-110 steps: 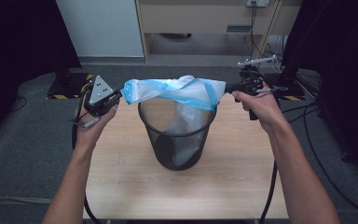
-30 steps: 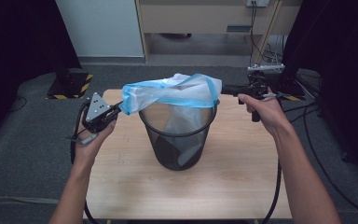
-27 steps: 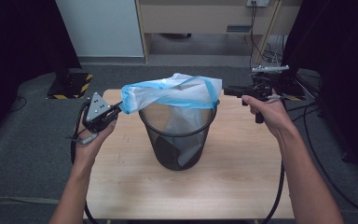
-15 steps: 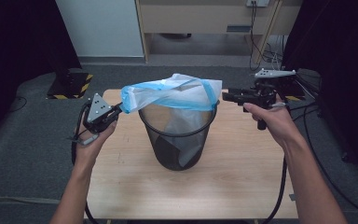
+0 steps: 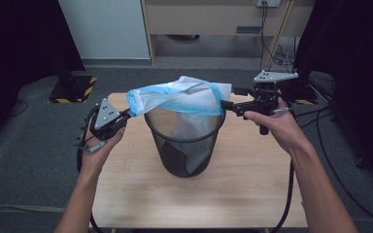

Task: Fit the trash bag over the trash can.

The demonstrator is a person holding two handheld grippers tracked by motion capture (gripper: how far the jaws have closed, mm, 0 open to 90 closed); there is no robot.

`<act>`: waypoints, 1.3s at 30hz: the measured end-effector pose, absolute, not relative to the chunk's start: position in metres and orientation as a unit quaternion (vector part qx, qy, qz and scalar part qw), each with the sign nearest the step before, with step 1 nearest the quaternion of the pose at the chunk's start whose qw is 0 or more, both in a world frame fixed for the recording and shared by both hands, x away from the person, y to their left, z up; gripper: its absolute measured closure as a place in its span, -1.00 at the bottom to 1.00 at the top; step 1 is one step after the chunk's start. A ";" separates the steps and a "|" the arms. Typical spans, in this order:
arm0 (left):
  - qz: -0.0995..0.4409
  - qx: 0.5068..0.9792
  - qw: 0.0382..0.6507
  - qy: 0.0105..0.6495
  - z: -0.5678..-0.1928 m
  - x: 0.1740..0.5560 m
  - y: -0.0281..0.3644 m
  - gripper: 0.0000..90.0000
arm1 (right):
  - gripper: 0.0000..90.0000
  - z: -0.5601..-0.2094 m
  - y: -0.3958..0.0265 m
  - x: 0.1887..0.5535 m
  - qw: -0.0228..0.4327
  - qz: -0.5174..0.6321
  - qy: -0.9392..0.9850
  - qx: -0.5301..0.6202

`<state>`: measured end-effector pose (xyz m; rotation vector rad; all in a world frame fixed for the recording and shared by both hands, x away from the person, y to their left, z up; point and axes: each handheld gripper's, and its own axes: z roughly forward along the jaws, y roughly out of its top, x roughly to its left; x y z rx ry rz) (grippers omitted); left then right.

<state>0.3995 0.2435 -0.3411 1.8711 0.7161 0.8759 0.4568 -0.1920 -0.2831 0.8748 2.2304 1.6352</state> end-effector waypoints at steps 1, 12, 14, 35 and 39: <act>0.355 0.760 0.460 0.290 -0.341 0.399 0.243 1.00 | -0.75 -0.283 -0.189 0.457 0.122 0.559 0.764 0.298; 0.352 0.764 0.462 0.279 -0.339 0.394 0.242 1.00 | -0.80 -0.281 -0.158 0.466 0.173 0.539 0.768 0.300; 0.351 0.765 0.464 0.276 -0.339 0.393 0.242 1.00 | -0.80 -0.281 -0.156 0.468 0.183 0.532 0.768 0.304; 0.364 0.758 0.477 0.256 -0.340 0.383 0.244 0.35 | 0.96 -0.276 -0.156 0.489 0.162 0.518 0.780 0.311; 0.358 0.763 0.487 0.231 -0.337 0.381 0.240 0.52 | 0.98 -0.275 -0.155 0.489 0.157 0.515 0.782 0.314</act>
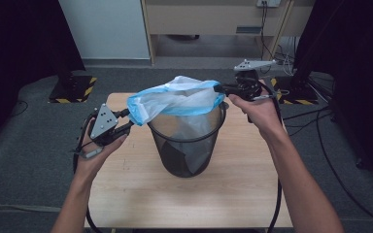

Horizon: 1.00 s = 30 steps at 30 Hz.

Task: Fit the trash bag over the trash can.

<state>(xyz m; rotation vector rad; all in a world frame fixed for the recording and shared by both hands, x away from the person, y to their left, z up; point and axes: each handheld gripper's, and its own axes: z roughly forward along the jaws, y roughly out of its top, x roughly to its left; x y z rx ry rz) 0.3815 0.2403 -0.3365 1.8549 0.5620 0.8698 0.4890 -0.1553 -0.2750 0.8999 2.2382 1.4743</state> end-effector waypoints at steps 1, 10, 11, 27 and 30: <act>0.355 0.763 0.487 0.231 -0.335 0.382 0.239 0.63 | 0.98 -0.274 -0.155 0.489 0.156 0.515 0.782 0.315; 0.313 0.751 0.507 0.285 -0.320 0.409 0.245 1.00 | 0.99 -0.281 -0.163 0.505 0.156 0.499 0.774 0.356; 0.311 0.749 0.508 0.290 -0.320 0.412 0.246 1.00 | 0.99 -0.283 -0.165 0.508 0.156 0.496 0.773 0.363; 0.284 0.737 0.492 0.367 -0.336 0.458 0.270 1.00 | 1.00 -0.318 -0.191 0.537 0.138 0.456 0.764 0.434; 0.277 0.744 0.487 0.364 -0.341 0.458 0.270 1.00 | 1.00 -0.321 -0.194 0.536 0.133 0.460 0.763 0.435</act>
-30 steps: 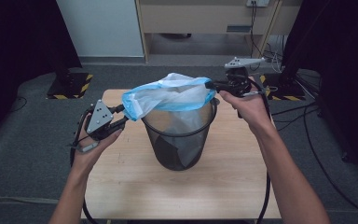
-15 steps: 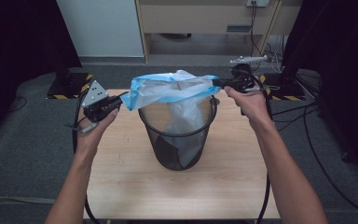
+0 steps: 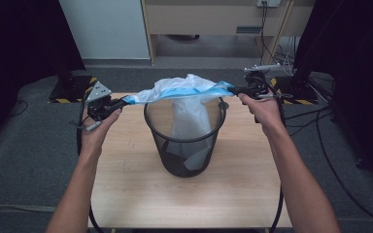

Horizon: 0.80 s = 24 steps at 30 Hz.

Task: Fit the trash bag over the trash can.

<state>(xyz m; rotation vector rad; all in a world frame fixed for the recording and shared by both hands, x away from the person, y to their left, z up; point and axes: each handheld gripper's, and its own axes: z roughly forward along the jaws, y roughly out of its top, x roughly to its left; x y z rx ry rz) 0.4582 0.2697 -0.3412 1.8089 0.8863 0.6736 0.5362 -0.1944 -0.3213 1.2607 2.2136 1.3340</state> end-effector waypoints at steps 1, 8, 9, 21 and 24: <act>0.279 0.747 0.483 0.362 -0.342 0.457 0.268 1.00 | 1.00 -0.320 -0.195 0.534 0.135 0.464 0.765 0.426; 0.309 0.745 0.482 0.341 -0.346 0.447 0.262 0.63 | 0.91 -0.313 -0.196 0.526 0.139 0.485 0.763 0.404; 0.315 0.741 0.486 0.341 -0.346 0.446 0.262 0.47 | 0.91 -0.311 -0.196 0.524 0.142 0.489 0.762 0.399; 0.349 0.727 0.516 0.290 -0.334 0.425 0.262 -0.26 | 0.97 -0.304 -0.189 0.515 0.150 0.498 0.767 0.377; 0.358 0.726 0.514 0.282 -0.330 0.423 0.260 -0.33 | 0.98 -0.304 -0.189 0.514 0.152 0.498 0.765 0.378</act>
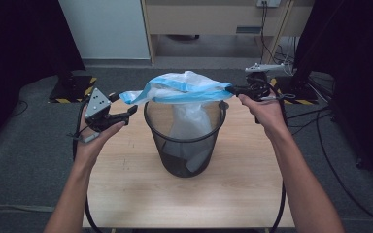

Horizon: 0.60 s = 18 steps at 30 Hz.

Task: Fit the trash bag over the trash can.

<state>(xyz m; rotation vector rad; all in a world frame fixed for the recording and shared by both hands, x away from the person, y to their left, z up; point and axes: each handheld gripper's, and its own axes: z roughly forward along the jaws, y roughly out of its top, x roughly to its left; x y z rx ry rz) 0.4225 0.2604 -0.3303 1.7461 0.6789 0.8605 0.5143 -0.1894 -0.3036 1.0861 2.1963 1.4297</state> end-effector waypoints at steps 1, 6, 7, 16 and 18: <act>0.360 0.727 0.512 0.281 -0.330 0.421 0.261 -0.37 | 0.99 -0.303 -0.190 0.514 0.151 0.498 0.765 0.379; 0.362 0.722 0.518 0.281 -0.329 0.415 0.263 -0.47 | 0.99 -0.303 -0.192 0.514 0.154 0.493 0.766 0.383; 0.362 0.722 0.519 0.278 -0.329 0.414 0.262 -0.47 | 0.99 -0.303 -0.192 0.514 0.153 0.493 0.766 0.384; 0.366 0.724 0.532 0.241 -0.311 0.410 0.245 -0.44 | 0.99 -0.301 -0.185 0.512 0.153 0.492 0.771 0.375; 0.366 0.726 0.531 0.238 -0.310 0.410 0.244 -0.37 | 0.99 -0.300 -0.184 0.512 0.154 0.493 0.770 0.374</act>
